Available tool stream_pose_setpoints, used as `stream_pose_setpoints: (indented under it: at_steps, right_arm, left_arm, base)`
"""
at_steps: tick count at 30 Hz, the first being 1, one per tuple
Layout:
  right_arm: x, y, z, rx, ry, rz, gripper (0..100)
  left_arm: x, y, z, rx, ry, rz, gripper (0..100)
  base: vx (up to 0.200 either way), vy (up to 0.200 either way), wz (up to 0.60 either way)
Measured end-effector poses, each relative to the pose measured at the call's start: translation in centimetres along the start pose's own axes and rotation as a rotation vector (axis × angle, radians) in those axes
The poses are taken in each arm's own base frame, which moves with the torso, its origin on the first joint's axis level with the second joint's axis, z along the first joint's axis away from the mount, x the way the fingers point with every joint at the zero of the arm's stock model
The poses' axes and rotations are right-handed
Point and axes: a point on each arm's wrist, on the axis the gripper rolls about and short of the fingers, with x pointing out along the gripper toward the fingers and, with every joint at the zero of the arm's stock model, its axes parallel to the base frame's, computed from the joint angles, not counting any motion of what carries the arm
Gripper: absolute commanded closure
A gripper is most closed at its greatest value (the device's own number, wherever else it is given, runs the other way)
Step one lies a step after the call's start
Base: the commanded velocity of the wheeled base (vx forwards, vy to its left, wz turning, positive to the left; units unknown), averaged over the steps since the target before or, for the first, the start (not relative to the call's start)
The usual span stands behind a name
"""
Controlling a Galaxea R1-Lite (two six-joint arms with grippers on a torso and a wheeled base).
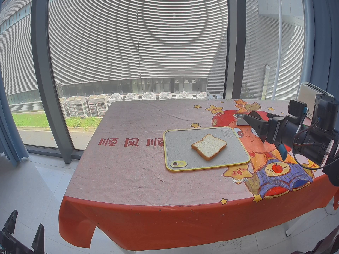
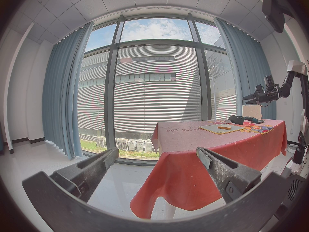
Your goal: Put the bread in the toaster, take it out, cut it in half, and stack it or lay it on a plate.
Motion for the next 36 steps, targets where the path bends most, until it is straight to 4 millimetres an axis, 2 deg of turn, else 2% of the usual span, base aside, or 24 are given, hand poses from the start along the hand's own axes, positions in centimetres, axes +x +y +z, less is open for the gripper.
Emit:
stream_pose_setpoints:
  at_steps: [36]
  right_arm:
    - [0.05, -0.04, -0.45, -0.023, 0.015, -0.005, 0]
  left_arm:
    - [0.00, 0.00, 0.00, 0.000, 0.000, -0.001, 0]
  base:
    - [0.000, 0.000, 0.00]
